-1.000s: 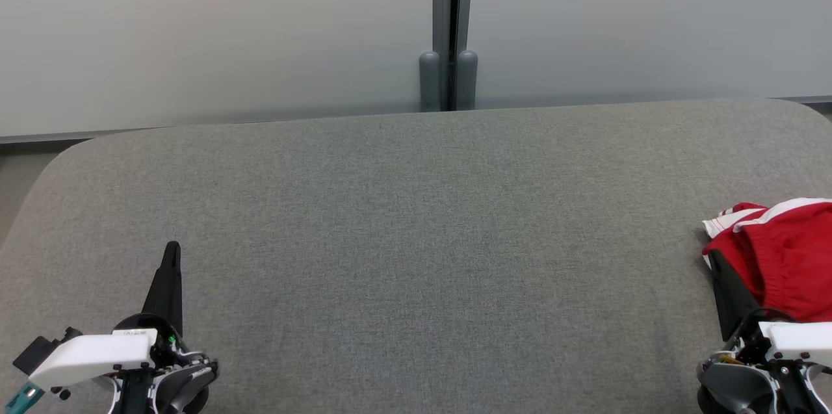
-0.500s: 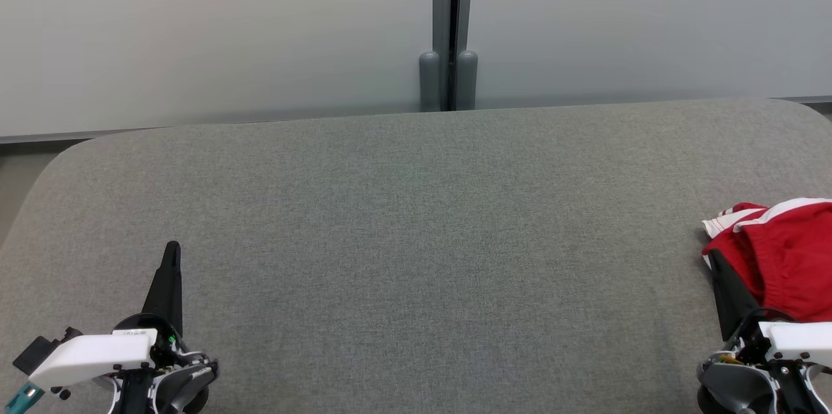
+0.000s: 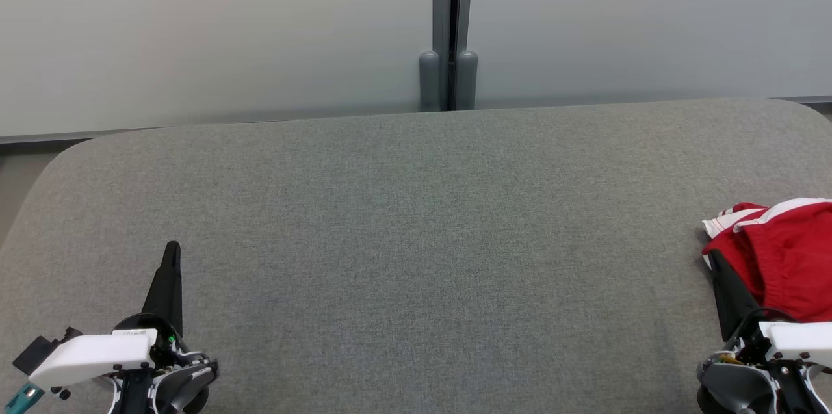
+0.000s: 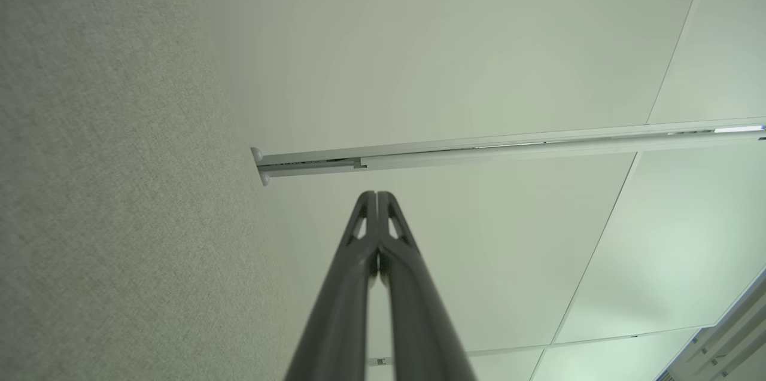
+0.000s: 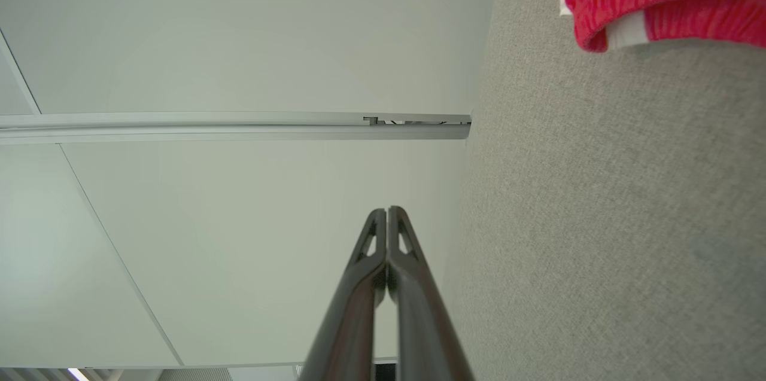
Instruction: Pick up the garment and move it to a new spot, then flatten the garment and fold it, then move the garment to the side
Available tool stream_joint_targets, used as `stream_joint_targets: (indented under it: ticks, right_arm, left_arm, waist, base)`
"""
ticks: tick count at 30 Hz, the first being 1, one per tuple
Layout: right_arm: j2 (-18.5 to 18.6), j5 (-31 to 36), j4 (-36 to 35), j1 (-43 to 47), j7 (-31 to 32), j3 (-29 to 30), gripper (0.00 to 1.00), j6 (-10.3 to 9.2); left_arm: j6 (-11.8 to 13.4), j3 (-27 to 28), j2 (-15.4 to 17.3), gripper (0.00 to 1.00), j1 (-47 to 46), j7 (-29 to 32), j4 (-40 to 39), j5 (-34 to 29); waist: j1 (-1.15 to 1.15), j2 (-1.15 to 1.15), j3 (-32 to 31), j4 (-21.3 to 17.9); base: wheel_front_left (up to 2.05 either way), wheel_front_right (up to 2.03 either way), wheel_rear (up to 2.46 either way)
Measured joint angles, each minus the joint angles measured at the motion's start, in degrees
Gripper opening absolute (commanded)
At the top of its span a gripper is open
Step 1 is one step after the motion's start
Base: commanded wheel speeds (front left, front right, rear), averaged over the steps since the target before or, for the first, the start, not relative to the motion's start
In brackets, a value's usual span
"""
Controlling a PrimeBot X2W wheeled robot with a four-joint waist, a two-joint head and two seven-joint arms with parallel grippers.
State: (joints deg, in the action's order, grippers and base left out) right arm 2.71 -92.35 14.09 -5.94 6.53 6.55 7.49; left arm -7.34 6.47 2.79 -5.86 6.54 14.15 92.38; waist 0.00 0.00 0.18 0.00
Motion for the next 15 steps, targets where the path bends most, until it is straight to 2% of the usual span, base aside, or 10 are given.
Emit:
stream_joint_targets:
  ticks: [15]
  right_arm:
    - [0.0, 0.0, 0.0, 0.0, 0.0, 0.0, 0.0, 0.0]
  left_arm:
    - [0.0, 0.0, 0.0, 0.0, 0.0, 0.0, 0.0, 0.0]
  waist:
    - [0.0, 0.0, 0.0, 0.0]
  base:
    - [0.0, 0.0, 0.0]
